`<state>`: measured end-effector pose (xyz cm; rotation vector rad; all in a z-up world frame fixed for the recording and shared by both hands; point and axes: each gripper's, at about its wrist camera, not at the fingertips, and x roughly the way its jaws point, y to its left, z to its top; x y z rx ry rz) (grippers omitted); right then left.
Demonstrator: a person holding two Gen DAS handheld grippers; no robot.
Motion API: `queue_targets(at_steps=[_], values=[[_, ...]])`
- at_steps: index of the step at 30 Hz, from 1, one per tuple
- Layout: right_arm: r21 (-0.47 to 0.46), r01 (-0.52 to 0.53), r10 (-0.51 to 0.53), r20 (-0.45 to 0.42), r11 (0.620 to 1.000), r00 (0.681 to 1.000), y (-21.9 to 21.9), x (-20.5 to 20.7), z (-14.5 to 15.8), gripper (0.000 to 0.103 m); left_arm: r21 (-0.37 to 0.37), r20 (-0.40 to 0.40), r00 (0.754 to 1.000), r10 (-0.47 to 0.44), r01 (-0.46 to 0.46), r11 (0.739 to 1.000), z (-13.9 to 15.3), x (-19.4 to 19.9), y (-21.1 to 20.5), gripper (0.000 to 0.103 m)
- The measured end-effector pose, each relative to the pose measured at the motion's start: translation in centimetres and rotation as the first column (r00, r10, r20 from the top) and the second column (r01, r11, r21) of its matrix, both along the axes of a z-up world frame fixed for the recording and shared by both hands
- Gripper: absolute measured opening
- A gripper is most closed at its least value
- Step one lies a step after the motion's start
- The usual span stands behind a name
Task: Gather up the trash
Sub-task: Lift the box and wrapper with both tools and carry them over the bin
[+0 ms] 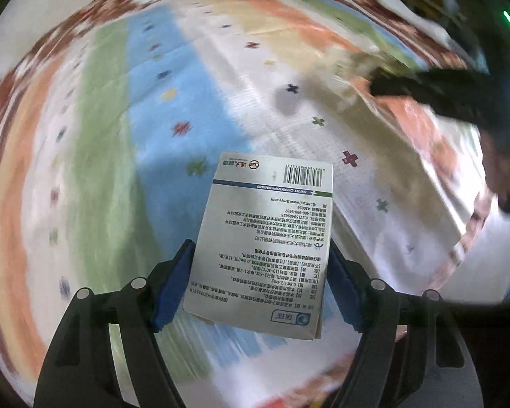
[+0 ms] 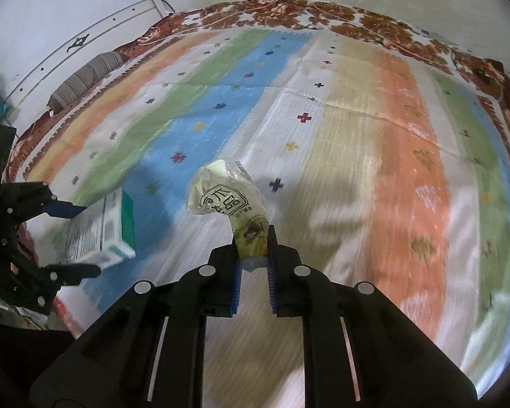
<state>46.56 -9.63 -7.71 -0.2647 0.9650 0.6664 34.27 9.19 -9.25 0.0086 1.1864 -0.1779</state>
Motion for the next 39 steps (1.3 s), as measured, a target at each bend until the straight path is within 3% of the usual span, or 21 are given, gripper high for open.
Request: queue_targets(at_steps=[5,12,22,27,32,39], values=[[-0.021,0.016,-0.016,0.017,1.000,1.000,-0.8,-4.4,2.6,0.011,0.010,-0.008,0.993,0.120,-0.120,0.993,1.4,-2.9,-0.5,0.073],[0.043,0.075,-0.074,-0.021,0.996,0.997,-2.6,-10.9,6.4,0.011,-0.122,0.020,0.972,0.235,-0.231,0.965,5.6,-8.3,-1.2,0.073],[0.081,0.094,-0.099,0.063,0.992,0.993,-4.6,-20.5,10.1,0.011,-0.294,0.101,0.936,0.338,-0.297,0.909,8.5,-16.1,-2.4,0.073],[0.084,0.081,-0.086,0.058,0.993,0.995,-5.3,-25.3,9.1,0.011,-0.326,0.133,0.923,0.360,-0.302,0.896,8.1,-19.8,-3.3,0.073],[0.080,0.118,-0.117,-0.018,0.990,0.993,-6.3,-28.6,6.6,0.012,-0.359,0.132,0.921,0.366,-0.300,0.884,7.4,-22.3,-4.1,0.073],[0.034,0.137,-0.135,-0.046,0.990,0.990,-6.3,-31.2,4.5,0.012,-0.386,0.113,0.932,0.344,-0.278,0.880,5.9,-24.4,-6.1,0.073]])
